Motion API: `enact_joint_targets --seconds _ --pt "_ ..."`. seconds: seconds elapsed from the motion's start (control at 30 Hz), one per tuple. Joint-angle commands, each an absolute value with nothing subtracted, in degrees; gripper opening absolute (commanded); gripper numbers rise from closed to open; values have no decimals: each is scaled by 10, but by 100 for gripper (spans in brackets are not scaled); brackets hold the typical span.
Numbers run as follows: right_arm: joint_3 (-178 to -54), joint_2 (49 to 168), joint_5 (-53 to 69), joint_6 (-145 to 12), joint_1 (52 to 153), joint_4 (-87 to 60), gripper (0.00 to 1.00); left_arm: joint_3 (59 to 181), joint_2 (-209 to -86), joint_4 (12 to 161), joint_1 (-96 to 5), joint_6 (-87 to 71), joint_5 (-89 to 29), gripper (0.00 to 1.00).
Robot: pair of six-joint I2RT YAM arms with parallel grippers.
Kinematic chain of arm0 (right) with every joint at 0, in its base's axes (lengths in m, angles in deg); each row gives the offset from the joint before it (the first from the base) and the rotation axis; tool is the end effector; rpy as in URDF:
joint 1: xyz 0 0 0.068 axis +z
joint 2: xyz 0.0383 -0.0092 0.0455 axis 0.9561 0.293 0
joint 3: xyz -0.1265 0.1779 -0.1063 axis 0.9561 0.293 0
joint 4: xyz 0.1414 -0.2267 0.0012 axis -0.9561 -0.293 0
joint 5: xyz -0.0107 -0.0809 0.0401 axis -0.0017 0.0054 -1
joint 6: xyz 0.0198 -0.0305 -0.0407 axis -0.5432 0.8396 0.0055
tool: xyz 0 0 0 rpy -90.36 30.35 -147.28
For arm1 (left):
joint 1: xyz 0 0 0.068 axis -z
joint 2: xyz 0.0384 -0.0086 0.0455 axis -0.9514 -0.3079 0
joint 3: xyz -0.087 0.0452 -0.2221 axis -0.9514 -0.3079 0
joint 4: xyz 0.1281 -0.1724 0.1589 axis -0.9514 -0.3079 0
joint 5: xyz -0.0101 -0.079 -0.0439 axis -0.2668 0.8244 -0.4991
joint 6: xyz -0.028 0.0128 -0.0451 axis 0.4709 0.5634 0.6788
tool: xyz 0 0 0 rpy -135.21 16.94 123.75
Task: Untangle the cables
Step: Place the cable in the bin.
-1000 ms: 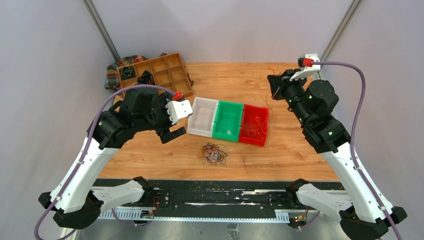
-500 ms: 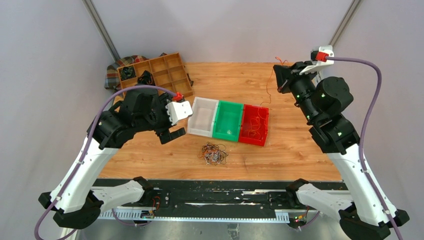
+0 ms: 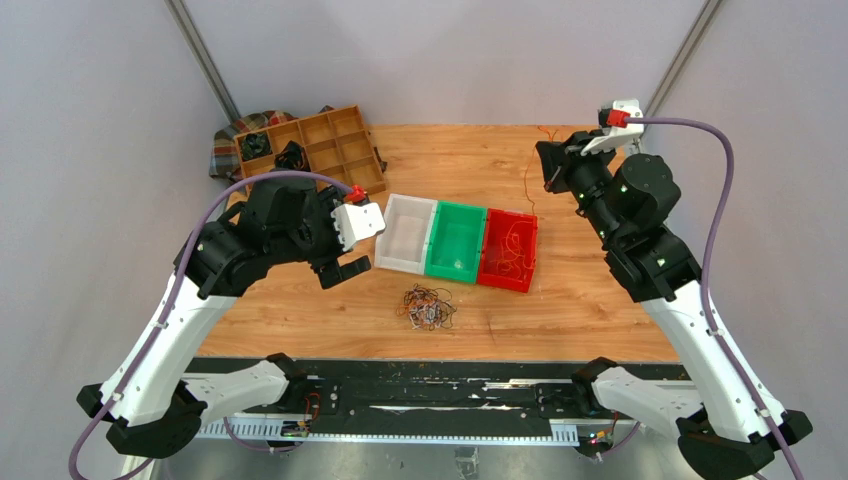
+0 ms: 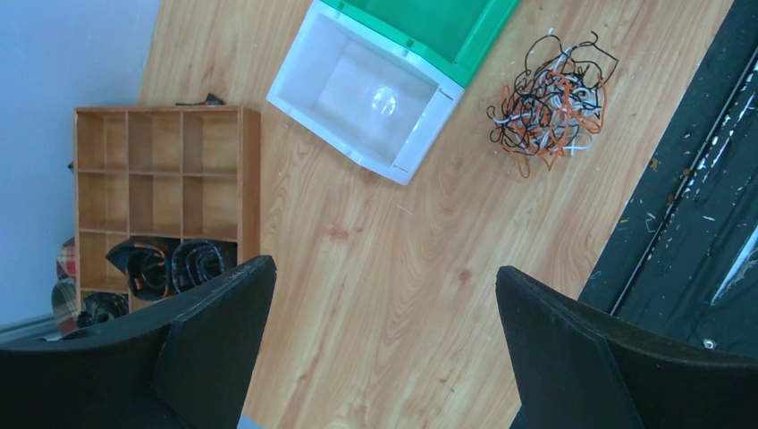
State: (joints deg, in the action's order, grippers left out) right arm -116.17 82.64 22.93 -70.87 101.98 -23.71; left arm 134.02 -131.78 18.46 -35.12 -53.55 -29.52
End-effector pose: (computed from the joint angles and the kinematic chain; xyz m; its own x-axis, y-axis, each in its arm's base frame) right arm 0.1871 0.0985 0.4672 0.0691 0.2574 -0.9638 -0.3960 0.8938 0.2103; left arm 0.1429 -0.1147 0.4104 -0.0330 0.7180 -0.6952 0.8550 0.3805 0.3523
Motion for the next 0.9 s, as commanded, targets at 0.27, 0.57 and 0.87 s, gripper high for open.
enact_joint_targets --seconds 0.27,0.57,0.87 --pt "-1077 856 212 -729 1004 -210 1 1351 -1308 182 -348 -541 -292 98" --pt "-955 842 298 -742 1005 -215 1 1351 -1306 181 -348 -544 -293 98" --pt "-924 880 334 -769 1005 -290 1 1352 -1309 180 -349 -545 -293 98"
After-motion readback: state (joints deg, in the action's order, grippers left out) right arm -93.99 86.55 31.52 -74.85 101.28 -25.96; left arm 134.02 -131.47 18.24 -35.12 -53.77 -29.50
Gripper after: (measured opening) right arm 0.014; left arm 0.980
